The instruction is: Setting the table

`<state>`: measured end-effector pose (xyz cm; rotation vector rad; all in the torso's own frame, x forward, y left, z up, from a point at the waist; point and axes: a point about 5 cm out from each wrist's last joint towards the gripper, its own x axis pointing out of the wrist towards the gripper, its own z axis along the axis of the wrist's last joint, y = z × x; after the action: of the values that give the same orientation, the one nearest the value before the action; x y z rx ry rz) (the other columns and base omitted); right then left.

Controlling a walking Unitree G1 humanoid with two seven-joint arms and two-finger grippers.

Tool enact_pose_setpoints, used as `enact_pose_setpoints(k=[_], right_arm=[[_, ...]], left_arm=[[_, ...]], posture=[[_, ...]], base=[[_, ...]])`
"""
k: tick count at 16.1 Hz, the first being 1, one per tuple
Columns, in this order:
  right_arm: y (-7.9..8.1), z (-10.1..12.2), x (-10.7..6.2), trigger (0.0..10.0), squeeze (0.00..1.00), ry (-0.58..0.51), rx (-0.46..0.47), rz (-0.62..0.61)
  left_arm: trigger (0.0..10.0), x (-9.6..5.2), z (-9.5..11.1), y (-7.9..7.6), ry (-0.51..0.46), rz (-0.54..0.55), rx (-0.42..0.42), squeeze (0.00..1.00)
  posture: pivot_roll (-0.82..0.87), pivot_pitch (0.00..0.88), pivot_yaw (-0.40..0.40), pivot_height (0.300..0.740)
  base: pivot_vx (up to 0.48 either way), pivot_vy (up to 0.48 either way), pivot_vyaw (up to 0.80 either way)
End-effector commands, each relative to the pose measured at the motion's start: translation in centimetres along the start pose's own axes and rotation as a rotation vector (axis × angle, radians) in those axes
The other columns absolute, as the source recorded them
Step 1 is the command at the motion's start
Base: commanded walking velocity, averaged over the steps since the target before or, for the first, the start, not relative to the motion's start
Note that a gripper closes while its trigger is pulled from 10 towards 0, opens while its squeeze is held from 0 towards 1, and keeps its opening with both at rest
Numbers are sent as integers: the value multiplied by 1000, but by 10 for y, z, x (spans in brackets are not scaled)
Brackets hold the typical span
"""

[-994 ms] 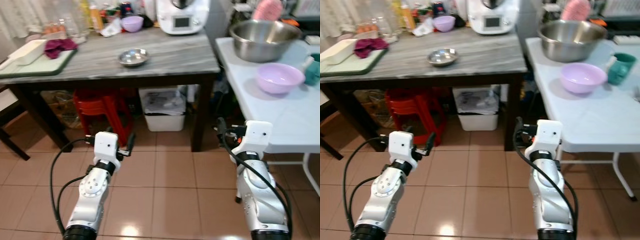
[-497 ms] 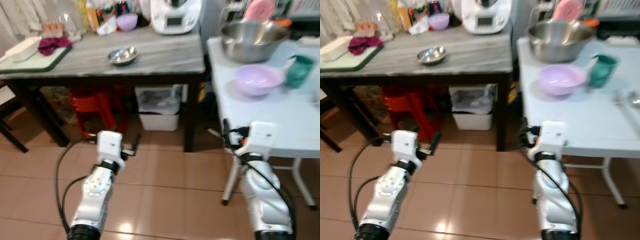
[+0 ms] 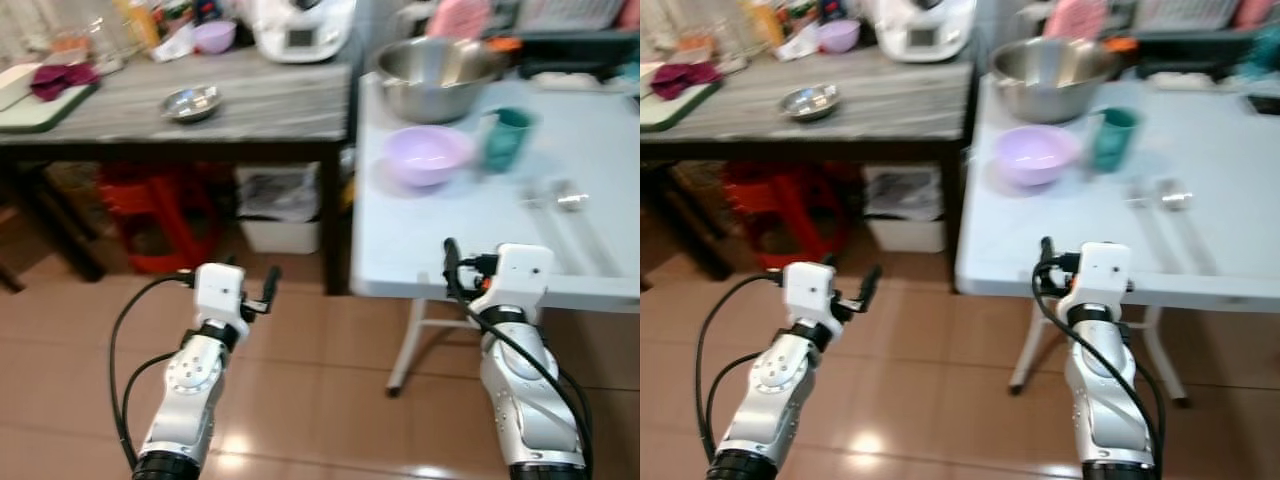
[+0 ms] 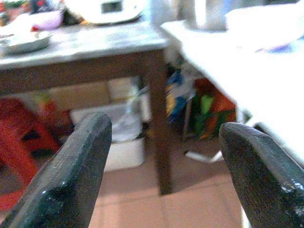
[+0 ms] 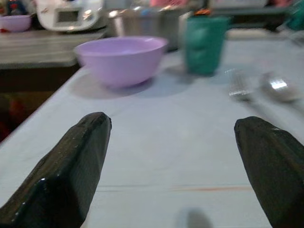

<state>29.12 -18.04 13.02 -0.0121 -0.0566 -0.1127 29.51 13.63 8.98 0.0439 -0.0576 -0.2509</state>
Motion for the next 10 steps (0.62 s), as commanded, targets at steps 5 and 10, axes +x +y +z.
enact_pose_setpoints(k=[5, 10], right_arm=[[8, 1, 0, 10000, 0, -7, -7, 32], [8, 2, 0, 10000, 0, -14, -18, 41]], left_arm=[[10000, -4, 3, 11, -16, 13, 1, 0], [10000, -5, 6, 7, -39, -42, -35, 0]], posture=[[-140, 79, 86, 740], [-141, 78, 84, 740]], base=[[0, 0, 0], [0, 0, 0]])
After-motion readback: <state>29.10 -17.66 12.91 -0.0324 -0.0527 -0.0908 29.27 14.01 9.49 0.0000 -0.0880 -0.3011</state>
